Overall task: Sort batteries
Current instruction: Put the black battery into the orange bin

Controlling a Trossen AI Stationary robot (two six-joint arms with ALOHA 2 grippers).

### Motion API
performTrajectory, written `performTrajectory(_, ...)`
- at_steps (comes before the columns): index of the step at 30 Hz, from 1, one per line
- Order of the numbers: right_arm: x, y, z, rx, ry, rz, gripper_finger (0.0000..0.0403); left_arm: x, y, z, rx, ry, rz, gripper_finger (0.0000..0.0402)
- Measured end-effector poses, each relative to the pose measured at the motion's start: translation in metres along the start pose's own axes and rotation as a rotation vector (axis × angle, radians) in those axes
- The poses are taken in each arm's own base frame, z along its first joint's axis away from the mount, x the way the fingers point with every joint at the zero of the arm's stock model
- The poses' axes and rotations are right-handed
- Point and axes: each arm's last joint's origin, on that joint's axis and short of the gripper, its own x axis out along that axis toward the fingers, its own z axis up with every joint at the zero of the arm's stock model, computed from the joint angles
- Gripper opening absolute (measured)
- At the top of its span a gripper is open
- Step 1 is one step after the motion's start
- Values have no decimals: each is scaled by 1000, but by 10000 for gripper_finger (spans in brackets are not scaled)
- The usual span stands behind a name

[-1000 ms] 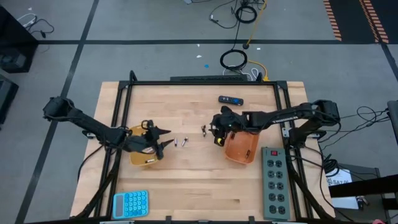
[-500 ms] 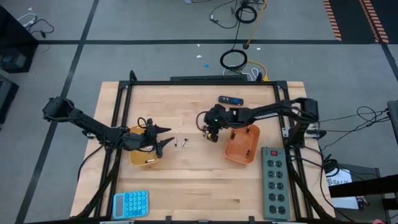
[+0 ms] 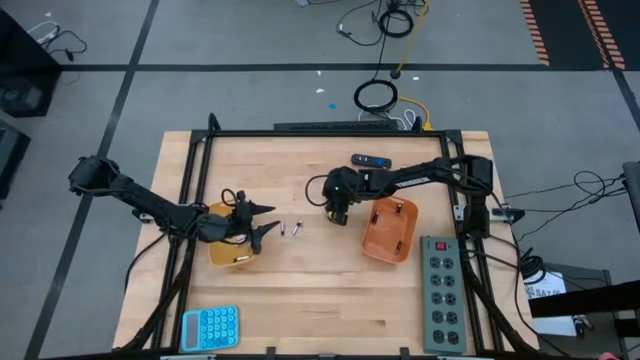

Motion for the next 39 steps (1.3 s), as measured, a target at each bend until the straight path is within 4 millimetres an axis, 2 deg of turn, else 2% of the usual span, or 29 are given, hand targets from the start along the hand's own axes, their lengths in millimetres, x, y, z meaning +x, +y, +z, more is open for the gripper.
performTrajectory(4,3,0,1,-12,-18,1,27,0,0,0,1,3,0,218)
performTrajectory(5,3,0,1,-13,-19,2,18,0,0,0,1,3,0,218)
performTrajectory(13,-1,-1,3,-44,-23,-81,11,0,-1,3,-10,-14,3,218)
performTrajectory(17,-26,7,10,-112,-48,-249,11,1,-1,6,-11,-27,21,218)
performTrajectory(20,-48,27,9,-199,-23,-430,11,1,0,8,4,-48,64,218)
performTrajectory(24,-76,56,-5,-239,58,-502,11,1,2,13,38,-98,131,219)
performTrajectory(32,-131,92,-42,-18,230,-349,14,5,10,22,52,-157,192,219)
performTrajectory(35,-133,95,-56,89,312,-246,37,6,12,22,47,-156,207,219)
performTrajectory(39,-124,93,-75,166,367,-253,84,7,14,23,53,-154,191,219)
